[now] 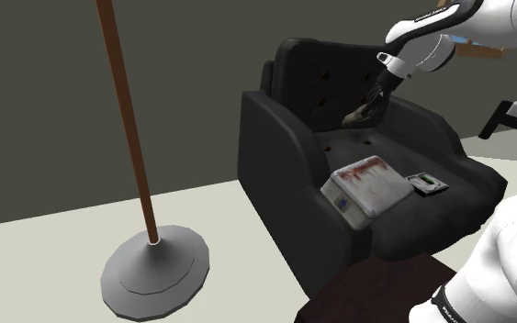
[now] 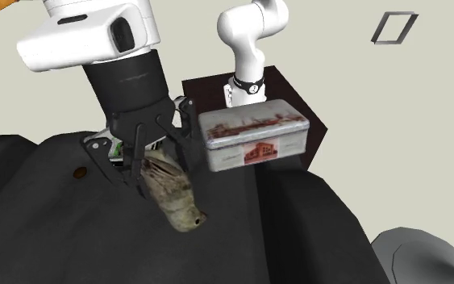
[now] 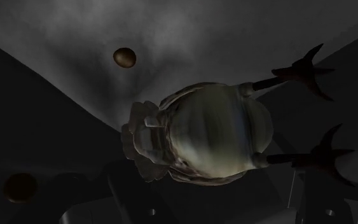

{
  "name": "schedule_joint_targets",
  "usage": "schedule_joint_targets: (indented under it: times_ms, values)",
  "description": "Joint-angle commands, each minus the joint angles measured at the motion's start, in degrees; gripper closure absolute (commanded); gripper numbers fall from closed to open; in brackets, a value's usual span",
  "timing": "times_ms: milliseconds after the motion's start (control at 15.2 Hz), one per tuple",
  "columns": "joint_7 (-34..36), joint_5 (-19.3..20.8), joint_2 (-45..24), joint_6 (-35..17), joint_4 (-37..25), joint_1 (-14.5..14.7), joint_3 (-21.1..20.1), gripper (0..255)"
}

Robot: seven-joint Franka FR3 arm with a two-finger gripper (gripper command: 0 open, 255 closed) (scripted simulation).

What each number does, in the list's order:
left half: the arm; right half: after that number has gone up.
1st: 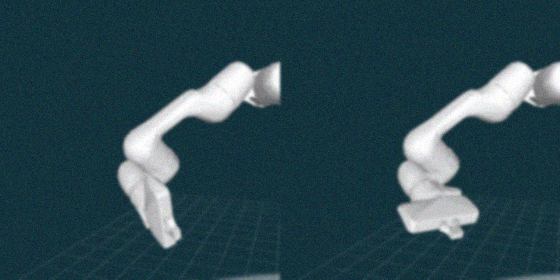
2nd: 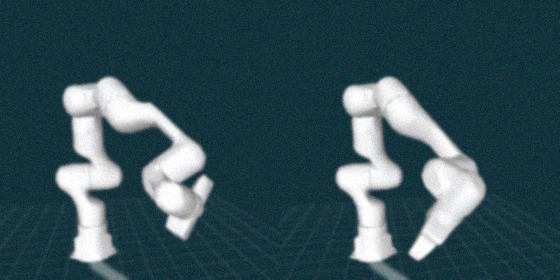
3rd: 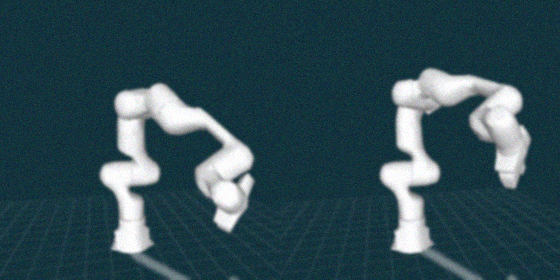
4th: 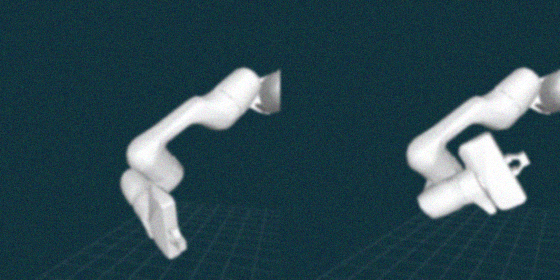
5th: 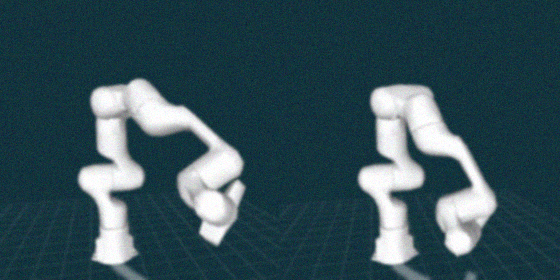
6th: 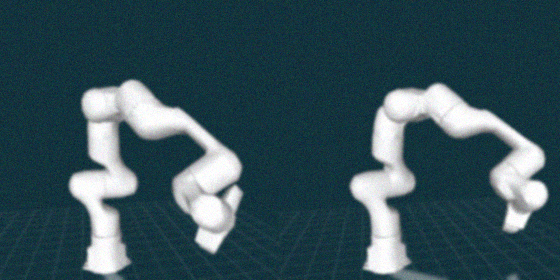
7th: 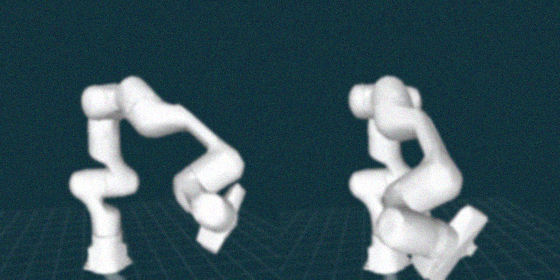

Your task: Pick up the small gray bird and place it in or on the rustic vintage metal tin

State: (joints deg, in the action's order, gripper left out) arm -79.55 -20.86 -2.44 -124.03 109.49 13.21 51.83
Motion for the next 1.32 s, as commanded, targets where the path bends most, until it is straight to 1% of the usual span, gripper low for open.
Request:
schedule_joint_targets:
  times_ms: [0, 66, 198, 330, 528, 660, 858, 1188, 1254]
  values:
    - [2.8, 3.9, 3.8, -0.8, 2.4, 1.1, -0.4, 255]
    - [5.6, 7.5, 7.4, -2.0, 5.1, 1.8, -1.2, 255]
    - [10.8, 13.9, 13.9, -3.6, 10.3, 1.4, -4.0, 255]
    - [15.3, 18.7, 19.5, -4.4, 15.0, -0.4, -7.7, 255]
    - [20.9, 23.8, 26.7, -4.7, 21.5, -3.5, -13.1, 255]
    - [24.1, 26.2, 31.1, -4.5, 25.5, -5.5, -16.4, 255]
    - [28.3, 28.5, 37.5, -3.7, 31.1, -8.0, -21.1, 255]
    - [34.5, 29.9, 47.9, -1.0, 39.3, -11.0, -28.3, 255]
    - [34.4, 30.0, 47.8, -1.8, 40.0, -11.1, -28.1, 255]
